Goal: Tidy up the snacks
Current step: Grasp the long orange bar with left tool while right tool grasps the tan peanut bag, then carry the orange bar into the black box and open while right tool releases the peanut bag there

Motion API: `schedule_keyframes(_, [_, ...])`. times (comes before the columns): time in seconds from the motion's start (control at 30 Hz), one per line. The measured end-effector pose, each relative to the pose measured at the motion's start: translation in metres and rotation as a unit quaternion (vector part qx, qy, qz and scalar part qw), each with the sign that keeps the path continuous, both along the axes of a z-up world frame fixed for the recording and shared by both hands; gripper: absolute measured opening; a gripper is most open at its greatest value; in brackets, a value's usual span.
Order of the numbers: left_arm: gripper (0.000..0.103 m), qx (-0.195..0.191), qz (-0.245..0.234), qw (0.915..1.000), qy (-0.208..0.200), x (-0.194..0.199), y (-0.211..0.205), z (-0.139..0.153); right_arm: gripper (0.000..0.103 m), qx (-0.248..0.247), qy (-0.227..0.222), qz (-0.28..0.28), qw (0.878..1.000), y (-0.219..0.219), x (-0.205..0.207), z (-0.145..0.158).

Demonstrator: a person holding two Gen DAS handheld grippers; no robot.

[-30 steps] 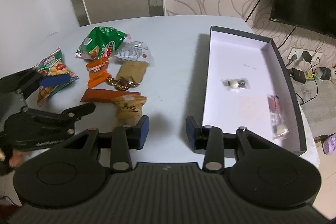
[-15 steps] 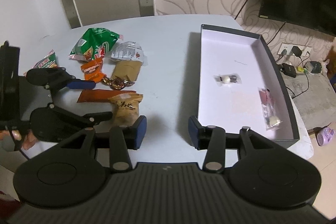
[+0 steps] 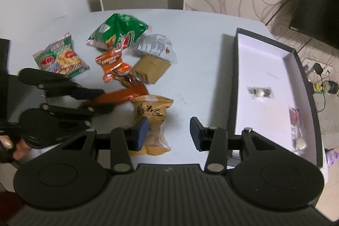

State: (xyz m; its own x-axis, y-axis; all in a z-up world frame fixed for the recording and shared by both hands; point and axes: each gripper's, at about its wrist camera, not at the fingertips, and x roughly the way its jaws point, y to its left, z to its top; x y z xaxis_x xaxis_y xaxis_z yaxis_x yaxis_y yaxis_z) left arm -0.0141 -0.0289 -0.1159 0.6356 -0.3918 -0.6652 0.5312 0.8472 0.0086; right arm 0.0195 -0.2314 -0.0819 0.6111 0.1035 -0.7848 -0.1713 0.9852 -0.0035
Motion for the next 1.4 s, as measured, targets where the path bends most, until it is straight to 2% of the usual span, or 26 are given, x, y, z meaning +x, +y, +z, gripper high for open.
schedule_keyframes(0.1, [0.031, 0.006, 0.024, 0.9997, 0.000, -0.003, -0.004, 0.001, 0.050, 0.001, 0.008, 0.009, 1.000, 0.005, 0.007, -0.009])
schedule_keyframes(0.17, [0.032, 0.013, 0.019, 0.9997, -0.003, -0.002, -0.007, 0.001, 0.055, 0.001, 0.015, 0.016, 1.000, 0.009, 0.012, -0.015])
schedule_keyframes(0.3, [0.045, 0.003, 0.017, 0.9998, 0.005, 0.002, -0.008, 0.001, 0.057, -0.009, 0.028, 0.036, 0.999, 0.020, 0.022, -0.029])
schedule_keyframes(0.37, [0.047, 0.007, 0.015, 0.9999, 0.002, 0.002, -0.012, 0.000, 0.057, -0.004, 0.034, 0.039, 0.999, 0.024, 0.026, -0.034])
schedule_keyframes(0.53, [0.044, 0.009, 0.006, 0.9999, 0.000, 0.005, -0.013, -0.001, 0.048, 0.011, 0.040, 0.040, 0.998, 0.023, 0.036, -0.042])
schedule_keyframes(0.57, [0.040, 0.009, 0.004, 0.9999, 0.000, 0.004, -0.012, 0.000, 0.046, 0.016, 0.039, 0.041, 0.998, 0.023, 0.038, -0.043])
schedule_keyframes(0.6, [0.032, 0.009, 0.002, 1.0000, 0.000, 0.004, -0.012, 0.000, 0.045, 0.014, 0.037, 0.043, 0.998, 0.023, 0.038, -0.043])
schedule_keyframes(0.67, [0.025, 0.006, 0.001, 1.0000, 0.006, 0.003, -0.010, 0.002, 0.044, 0.007, 0.035, 0.046, 0.998, 0.025, 0.037, -0.041])
schedule_keyframes(0.8, [0.024, 0.001, 0.004, 0.9999, 0.011, 0.004, -0.009, 0.003, 0.044, 0.010, 0.038, 0.045, 0.998, 0.024, 0.033, -0.041])
schedule_keyframes(1.4, [0.024, 0.002, 0.003, 0.9999, -0.017, -0.008, -0.012, 0.014, 0.042, 0.017, 0.011, 0.019, 1.000, 0.012, 0.006, -0.019])
